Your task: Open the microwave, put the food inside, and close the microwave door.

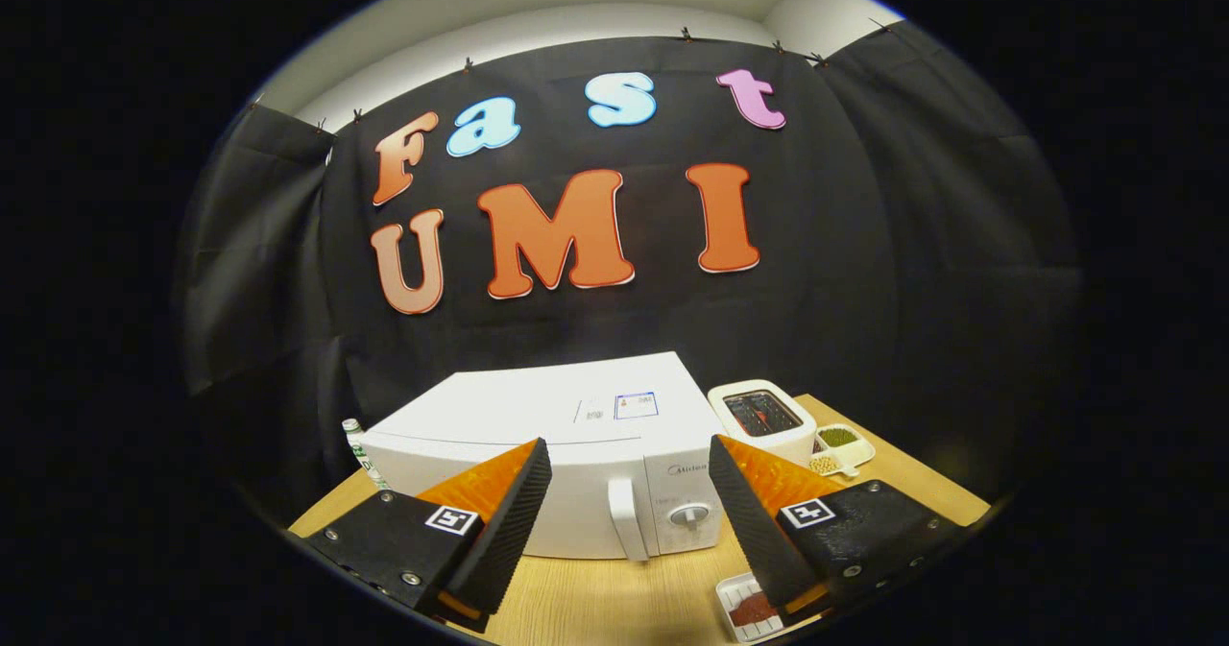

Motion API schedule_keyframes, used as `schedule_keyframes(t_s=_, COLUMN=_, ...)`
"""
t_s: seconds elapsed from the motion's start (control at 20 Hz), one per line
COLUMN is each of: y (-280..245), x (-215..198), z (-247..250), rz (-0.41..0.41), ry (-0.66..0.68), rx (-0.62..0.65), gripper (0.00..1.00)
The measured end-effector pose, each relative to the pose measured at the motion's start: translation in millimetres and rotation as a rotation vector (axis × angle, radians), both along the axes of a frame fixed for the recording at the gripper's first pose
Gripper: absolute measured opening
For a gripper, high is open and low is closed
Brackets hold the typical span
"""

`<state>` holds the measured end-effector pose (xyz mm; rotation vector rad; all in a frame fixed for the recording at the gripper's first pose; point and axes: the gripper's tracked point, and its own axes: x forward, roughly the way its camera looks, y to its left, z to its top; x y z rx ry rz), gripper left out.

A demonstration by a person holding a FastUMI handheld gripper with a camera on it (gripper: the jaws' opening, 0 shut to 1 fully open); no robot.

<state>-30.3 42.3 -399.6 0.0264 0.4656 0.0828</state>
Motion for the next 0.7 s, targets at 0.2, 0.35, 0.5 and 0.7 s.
schedule_keyframes(t_s=0.2, y=4.6, x=-1.3, z=-47.1, rz=0.029, ry=0.059, rx=-0.041, gripper=0.94)
schedule_keyframes(t_s=0.35, y=10.2, x=-1.1, z=-79.0, rz=0.050, ry=0.098, rx=-0.074, gripper=0.83)
schedule_keyframes(t_s=0.5, y=13.6, x=3.1, z=-103.0, rz=0.057, ry=0.134, rx=-0.099, gripper=0.71)
schedule_keyframes(t_s=0.7, y=13.7, x=10.6, z=-123.6, rz=0.031, ry=0.154, rx=-0.107, gripper=0.49)
